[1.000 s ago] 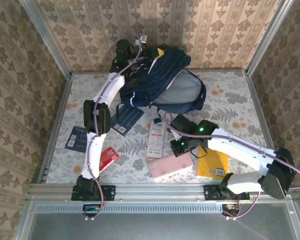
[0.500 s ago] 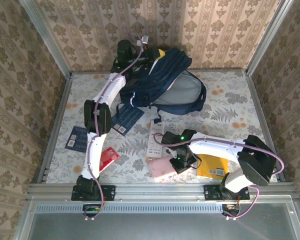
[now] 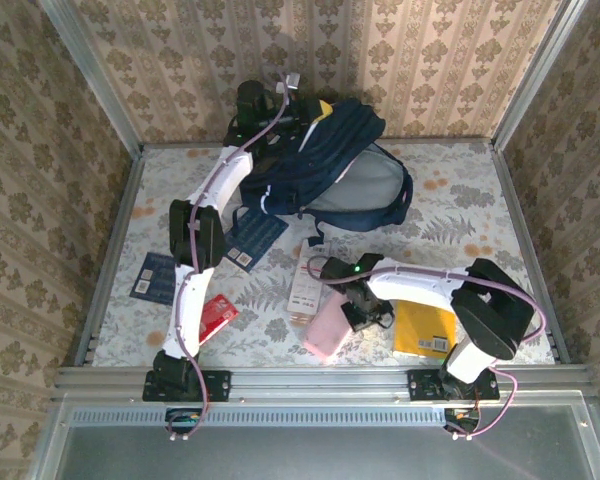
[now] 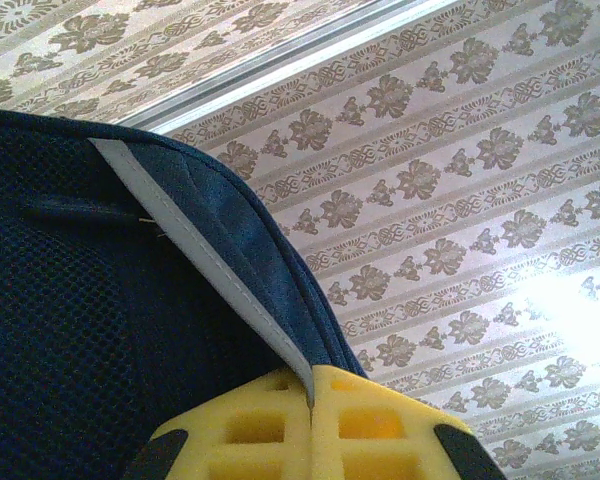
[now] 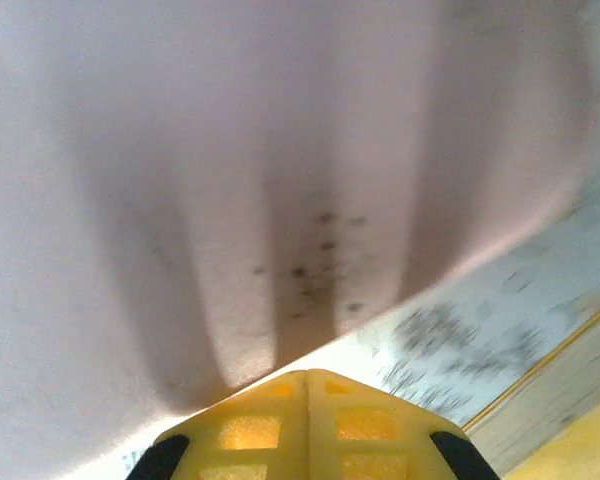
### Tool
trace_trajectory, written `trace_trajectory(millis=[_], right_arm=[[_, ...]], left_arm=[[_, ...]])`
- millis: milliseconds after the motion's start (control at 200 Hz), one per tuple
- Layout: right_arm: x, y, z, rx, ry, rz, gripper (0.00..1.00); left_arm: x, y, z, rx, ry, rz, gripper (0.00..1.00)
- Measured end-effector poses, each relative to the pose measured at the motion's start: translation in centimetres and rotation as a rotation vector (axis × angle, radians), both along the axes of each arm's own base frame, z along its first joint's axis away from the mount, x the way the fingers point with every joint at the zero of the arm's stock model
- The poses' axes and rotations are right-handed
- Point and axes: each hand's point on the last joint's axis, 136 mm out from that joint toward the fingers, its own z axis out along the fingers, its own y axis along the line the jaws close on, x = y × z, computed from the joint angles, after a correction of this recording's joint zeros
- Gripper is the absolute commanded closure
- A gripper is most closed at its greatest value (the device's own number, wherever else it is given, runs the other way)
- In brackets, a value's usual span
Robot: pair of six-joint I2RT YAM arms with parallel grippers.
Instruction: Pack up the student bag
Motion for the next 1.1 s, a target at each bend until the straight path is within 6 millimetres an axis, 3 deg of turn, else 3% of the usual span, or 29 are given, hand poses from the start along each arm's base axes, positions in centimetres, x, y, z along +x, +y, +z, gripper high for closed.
trace_trajectory(millis=[170,285,355,430,540,625,710,875,1100], right_arm=[[4.8,1.5,0.8,0.047,-0.085,-0.050,0.75],[6.4,2.3,1.2,0.052,-0.121,-0.026,0.60],[6.8,2.1,1.5,0.037,-0.143,-0.017,0.44],[6.9,1.8,2.2,0.019,-0.169,0.008,0.19],[6.5,3.0,4.4,0.040,-0.220,0.085,0.15],[5.9,6.1,6.3,0.093,-0.264,0.180,0.14],[5.1,8.7,6.9,0.112,-0.275,0.259,0.13],[4.0,11.8,5.2,0.088,-0.246,0.354,0.09],[3.8,11.4,3.1,0.000,-0.230,0.389,0.09]], left_arm=[[-0.1,0.0,0.0,0.000,0.000,-0.004,1.00],[-0.1,0.0,0.0,0.000,0.000,-0.004,1.00],[-0.1,0.0,0.0,0.000,0.000,-0.004,1.00],[-0.1,0.0,0.0,0.000,0.000,-0.004,1.00],[-0.1,0.0,0.0,0.000,0.000,-0.004,1.00],[-0.1,0.0,0.0,-0.001,0.003,-0.004,1.00],[-0.1,0.0,0.0,-0.001,0.004,-0.004,1.00],[-0.1,0.0,0.0,-0.001,0.004,-0.004,1.00],[-0.1,0.0,0.0,-0.001,0.007,-0.004,1.00]])
